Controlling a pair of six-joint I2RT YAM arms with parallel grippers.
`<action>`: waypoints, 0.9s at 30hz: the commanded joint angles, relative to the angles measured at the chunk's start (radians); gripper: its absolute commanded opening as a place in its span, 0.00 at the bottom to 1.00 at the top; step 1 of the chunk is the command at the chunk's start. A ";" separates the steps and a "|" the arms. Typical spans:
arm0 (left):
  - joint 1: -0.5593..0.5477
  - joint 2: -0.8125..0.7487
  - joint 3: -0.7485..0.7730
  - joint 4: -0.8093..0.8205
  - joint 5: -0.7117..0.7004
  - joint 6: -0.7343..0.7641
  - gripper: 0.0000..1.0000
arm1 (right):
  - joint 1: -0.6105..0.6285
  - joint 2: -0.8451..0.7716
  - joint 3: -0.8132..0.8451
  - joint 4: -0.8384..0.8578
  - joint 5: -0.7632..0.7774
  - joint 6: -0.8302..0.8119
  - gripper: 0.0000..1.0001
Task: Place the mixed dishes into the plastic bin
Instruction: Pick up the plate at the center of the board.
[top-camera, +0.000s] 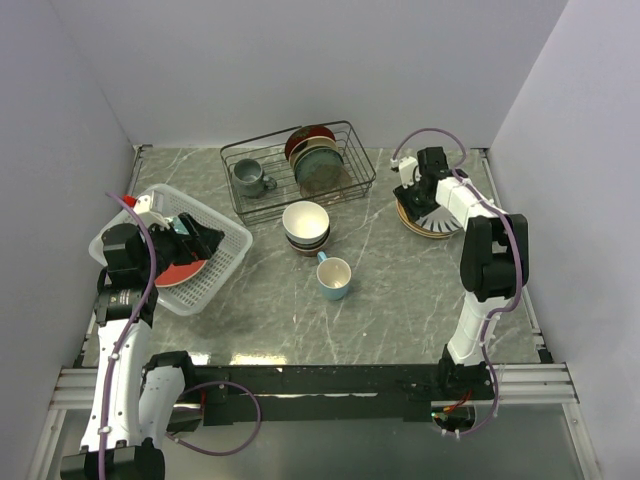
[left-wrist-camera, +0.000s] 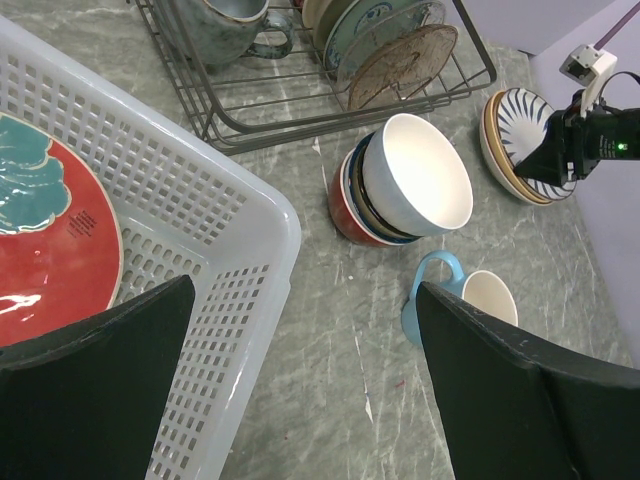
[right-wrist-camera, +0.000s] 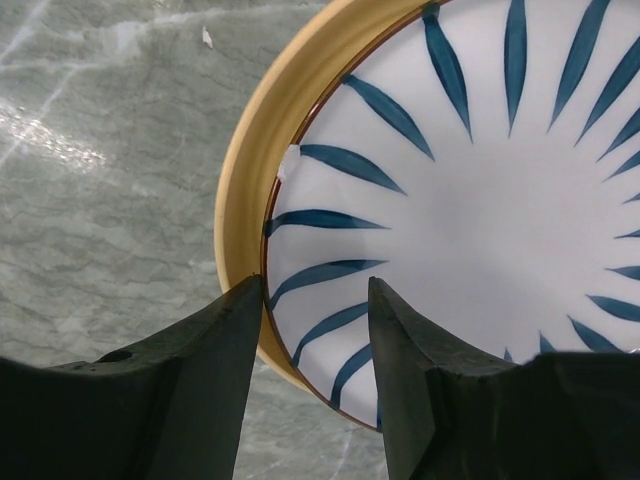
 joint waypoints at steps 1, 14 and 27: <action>-0.001 -0.004 -0.005 0.021 0.004 0.014 0.99 | -0.001 -0.009 -0.021 0.051 0.058 -0.032 0.53; -0.001 -0.001 -0.005 0.021 0.004 0.015 0.99 | 0.019 -0.032 -0.127 0.126 0.137 -0.093 0.62; -0.003 0.002 -0.005 0.021 0.003 0.014 0.99 | 0.052 -0.049 -0.191 0.200 0.197 -0.173 0.51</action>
